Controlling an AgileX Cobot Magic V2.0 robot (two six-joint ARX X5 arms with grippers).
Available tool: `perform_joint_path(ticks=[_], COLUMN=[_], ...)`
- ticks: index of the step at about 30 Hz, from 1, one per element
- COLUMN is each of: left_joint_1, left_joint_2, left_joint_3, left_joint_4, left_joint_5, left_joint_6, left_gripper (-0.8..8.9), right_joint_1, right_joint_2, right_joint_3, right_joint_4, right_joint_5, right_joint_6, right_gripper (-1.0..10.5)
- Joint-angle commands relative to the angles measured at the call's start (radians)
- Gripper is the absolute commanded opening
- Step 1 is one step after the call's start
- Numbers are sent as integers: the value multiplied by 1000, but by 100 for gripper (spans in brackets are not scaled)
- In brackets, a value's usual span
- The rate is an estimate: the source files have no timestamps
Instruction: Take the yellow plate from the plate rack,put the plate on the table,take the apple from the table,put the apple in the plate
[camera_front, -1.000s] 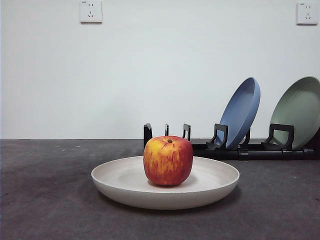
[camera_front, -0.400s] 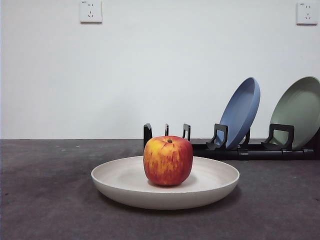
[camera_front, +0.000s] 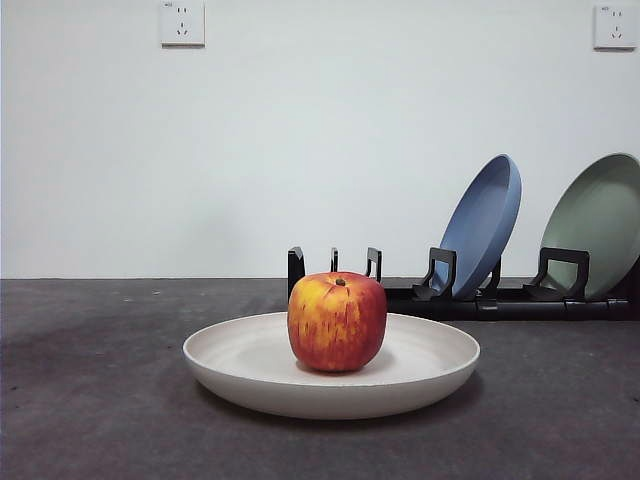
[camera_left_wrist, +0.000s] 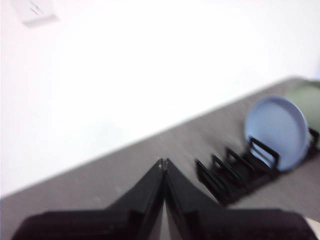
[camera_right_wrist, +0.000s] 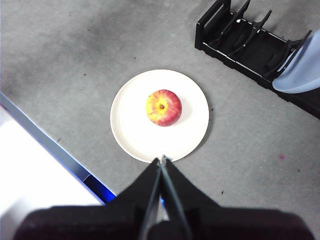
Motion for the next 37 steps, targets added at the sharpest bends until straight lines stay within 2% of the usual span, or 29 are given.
perform_joint_path(ticks=[1,4,8,13,19,27,33,37], left_joint_1=[166,268,338,362,362,365,369,369], left_joint_2=[-95,-203,-340,-475,-572,-704,-702,-702], left_joint_3=[-118,-288,-533,-826,-1050,-1209,-1233,-1233], left_joint_4=[82,207,338,418,442,443,416,418], left_joint_5=[30,1,2,2,1,-21,-24,9], left_joint_6=[77,124,110,18,-84,-127,-170,-172], left_gripper=[-3,-3,-3,-3,-3,-3,-3,-3], right_joint_1=[1,1,1,1,1,1,1,1], right_joint_2=[1,1,1,1,1,1,1,1], right_joint_3=[1,1,1,1,1,1,1,1], right_joint_4=[-22,-22,-22,-22,-22,-23,-23,-22], right_joint_5=[2,1,1,2,1,2,1,2], right_joint_6=[-1,-1,-1,-1,-1,-1,-1,-1], right_gripper=[1,1,1,1,1,1,1,1])
